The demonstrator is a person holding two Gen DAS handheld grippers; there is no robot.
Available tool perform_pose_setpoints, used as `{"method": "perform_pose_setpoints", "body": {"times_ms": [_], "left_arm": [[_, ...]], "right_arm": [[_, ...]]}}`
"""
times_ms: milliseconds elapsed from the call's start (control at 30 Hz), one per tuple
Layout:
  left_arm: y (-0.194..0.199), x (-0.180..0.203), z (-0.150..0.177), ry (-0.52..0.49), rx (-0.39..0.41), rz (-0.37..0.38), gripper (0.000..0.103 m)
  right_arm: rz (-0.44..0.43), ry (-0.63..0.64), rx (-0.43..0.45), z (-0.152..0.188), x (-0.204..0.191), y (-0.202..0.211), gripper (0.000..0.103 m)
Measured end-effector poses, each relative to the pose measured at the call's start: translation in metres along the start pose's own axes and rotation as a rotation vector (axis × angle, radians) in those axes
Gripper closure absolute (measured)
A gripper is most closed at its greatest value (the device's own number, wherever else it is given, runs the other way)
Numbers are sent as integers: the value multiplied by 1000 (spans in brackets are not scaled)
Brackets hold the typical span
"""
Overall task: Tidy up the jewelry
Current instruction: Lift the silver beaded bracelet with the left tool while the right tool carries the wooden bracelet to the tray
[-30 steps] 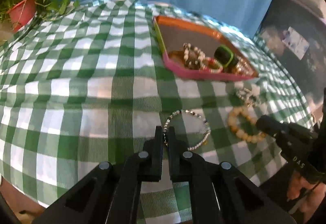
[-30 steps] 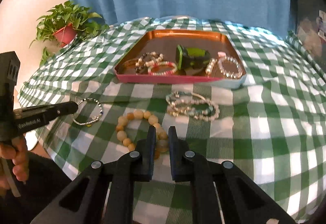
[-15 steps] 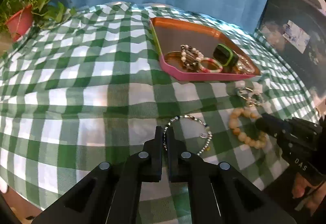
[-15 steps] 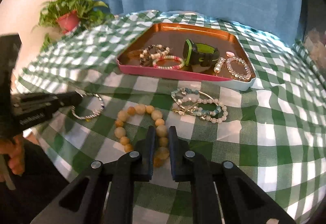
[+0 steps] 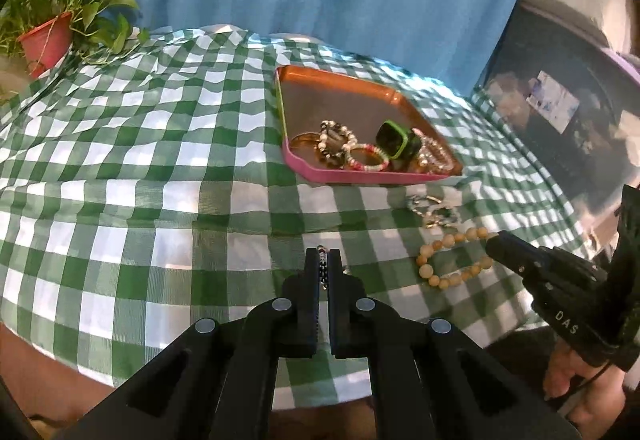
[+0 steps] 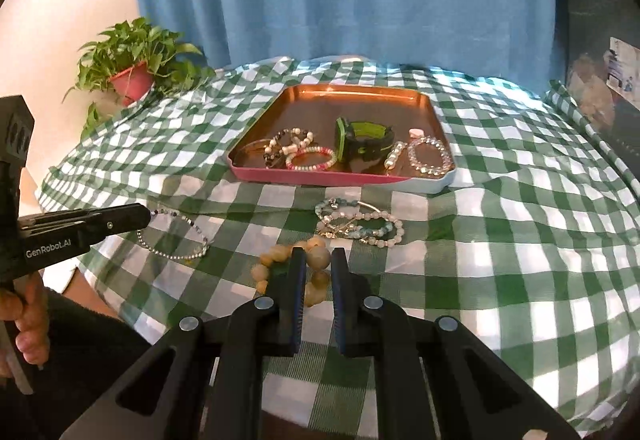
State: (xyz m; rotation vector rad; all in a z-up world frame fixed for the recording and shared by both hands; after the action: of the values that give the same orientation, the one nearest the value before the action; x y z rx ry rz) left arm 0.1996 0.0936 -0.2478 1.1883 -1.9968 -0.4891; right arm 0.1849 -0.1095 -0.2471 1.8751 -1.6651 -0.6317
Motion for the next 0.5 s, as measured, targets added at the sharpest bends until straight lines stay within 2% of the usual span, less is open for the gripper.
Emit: {"method": "perform_pose_setpoints", "body": {"times_ms": [300, 500], "left_arm": [[28, 28, -6, -28, 29, 10, 100], [59, 57, -21, -72, 87, 25, 100]], "right_arm": [[0, -30, 67, -19, 9, 51, 93], [0, -33, 131, -33, 12, 94, 93]]}}
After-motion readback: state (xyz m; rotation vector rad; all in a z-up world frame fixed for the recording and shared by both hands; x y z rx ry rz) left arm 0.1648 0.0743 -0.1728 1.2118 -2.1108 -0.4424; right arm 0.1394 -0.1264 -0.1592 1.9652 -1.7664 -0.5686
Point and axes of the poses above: each gripper's, at about its wrist camera, not at the fingertips, and y roughly against the way its jaws point, x to its right, z to its underside, the point moved 3 cm from there along -y, roughly the way its jaws point, and after that the axes turned 11 degrees about z, right-handed, at the moved point
